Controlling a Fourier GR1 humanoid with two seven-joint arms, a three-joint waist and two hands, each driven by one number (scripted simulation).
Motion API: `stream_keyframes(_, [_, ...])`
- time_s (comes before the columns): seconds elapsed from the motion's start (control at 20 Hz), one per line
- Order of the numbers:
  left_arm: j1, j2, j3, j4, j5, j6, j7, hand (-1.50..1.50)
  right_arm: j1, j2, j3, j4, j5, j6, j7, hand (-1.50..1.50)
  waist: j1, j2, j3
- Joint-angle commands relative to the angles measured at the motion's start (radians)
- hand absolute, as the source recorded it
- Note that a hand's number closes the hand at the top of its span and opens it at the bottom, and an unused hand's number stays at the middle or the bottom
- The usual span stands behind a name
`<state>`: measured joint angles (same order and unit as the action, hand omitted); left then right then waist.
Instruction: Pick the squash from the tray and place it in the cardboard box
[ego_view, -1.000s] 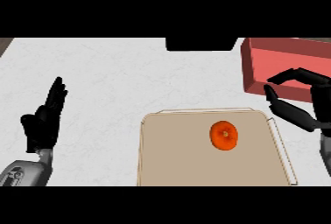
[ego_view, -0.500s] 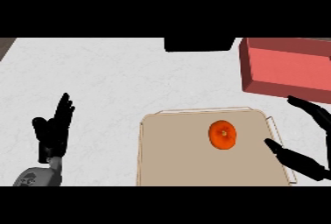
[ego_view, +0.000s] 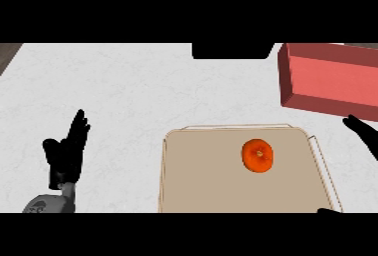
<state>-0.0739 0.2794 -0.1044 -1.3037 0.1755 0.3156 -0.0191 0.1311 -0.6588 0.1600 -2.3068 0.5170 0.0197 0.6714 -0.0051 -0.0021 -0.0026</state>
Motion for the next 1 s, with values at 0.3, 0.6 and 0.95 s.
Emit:
stream_keyframes(0.3, [-0.023, -0.034, -0.008, 0.002, -0.026, -0.002, 0.017, 0.0, -0.348, 0.079, 0.202, -0.01, -0.055, 0.336, 0.516, -1.5, 0.021, 0.003, 0.0])
stream_keyframes(0.6, [-0.001, -0.035, 0.001, 0.023, -0.034, -0.012, -0.007, 0.0, -0.373, 0.136, 0.283, 0.107, -0.027, 0.364, 0.589, -1.5, 0.017, 0.001, 0.0])
stream_keyframes(0.95, [0.021, -0.065, -0.007, 0.032, -0.058, -0.002, -0.044, 0.0, -0.459, 0.265, 0.317, 0.225, -0.003, 0.358, 0.649, -1.5, 0.016, 0.001, 0.001])
